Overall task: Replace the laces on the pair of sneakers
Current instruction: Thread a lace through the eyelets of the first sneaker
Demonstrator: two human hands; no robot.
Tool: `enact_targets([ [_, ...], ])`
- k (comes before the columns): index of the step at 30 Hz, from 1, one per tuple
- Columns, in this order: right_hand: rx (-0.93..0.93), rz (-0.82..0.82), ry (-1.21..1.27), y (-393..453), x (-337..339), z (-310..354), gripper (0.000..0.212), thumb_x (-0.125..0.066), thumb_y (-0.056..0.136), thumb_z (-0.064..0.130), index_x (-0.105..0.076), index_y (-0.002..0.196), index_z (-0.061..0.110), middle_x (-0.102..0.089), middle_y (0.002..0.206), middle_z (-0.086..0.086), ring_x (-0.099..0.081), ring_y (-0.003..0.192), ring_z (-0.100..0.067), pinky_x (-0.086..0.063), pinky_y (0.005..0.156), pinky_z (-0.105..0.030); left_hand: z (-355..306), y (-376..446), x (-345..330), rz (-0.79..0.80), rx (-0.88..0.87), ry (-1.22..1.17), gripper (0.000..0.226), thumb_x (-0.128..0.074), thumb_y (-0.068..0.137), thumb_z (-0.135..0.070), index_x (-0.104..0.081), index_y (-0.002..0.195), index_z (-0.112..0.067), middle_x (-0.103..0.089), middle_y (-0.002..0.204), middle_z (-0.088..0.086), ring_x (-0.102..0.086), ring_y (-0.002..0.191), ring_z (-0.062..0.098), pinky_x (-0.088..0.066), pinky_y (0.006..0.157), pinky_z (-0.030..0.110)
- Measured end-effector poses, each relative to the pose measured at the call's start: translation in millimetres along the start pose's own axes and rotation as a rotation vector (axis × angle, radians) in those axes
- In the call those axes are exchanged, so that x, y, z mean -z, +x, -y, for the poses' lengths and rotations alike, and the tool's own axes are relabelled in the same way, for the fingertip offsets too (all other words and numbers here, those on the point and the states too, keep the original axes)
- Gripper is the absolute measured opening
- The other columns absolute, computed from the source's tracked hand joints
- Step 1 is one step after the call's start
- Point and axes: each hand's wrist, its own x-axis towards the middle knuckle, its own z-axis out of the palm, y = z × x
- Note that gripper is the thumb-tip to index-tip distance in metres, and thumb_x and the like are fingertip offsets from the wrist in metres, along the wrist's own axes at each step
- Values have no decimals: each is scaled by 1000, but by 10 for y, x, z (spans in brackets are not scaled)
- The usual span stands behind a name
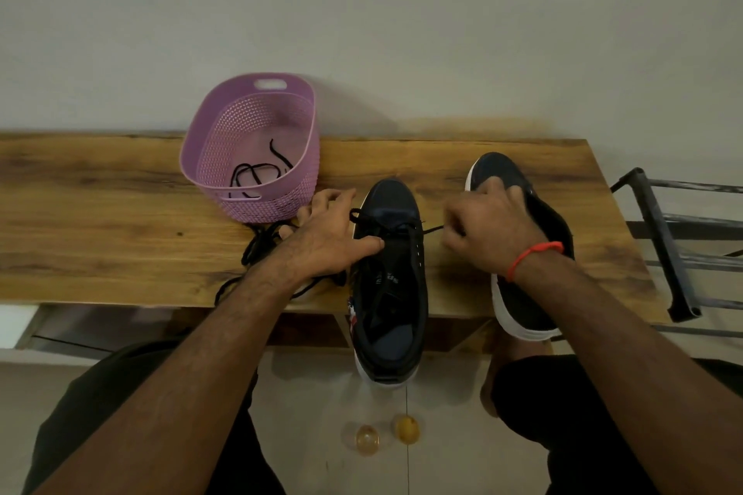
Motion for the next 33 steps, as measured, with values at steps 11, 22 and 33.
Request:
enact_targets([
  [11,99,-45,-53,-39,-2,124,40,-39,93,62,-54,123,39,-53,130,11,-33,123,-24,-29,95,-45,1,-1,-10,17,-10,4,93,-69,83,-61,-18,157,-36,-15,161,-7,-19,145,28,-22,111,57],
  [22,-57,130,-183,-65,115,-7,23,-51,95,52,-66,108,39,-54,128,4,-31,124,-32,-30,99,-50,14,-25,6,31,-19,-21,82,-69,84,-60,-27,152,-43,-18,159,-7,-21,144,27,-18,111,59],
  [33,78,-53,-156,-133,82,309,38,-41,95,51,-57,126,34,-54,129,6,-32,124,-28,-30,94,-47,47,-84,120,18,-5,-232,25,-56,99,-51,-72,104,-32,-69,117,-8,-59,119,16,-40,109,57],
])
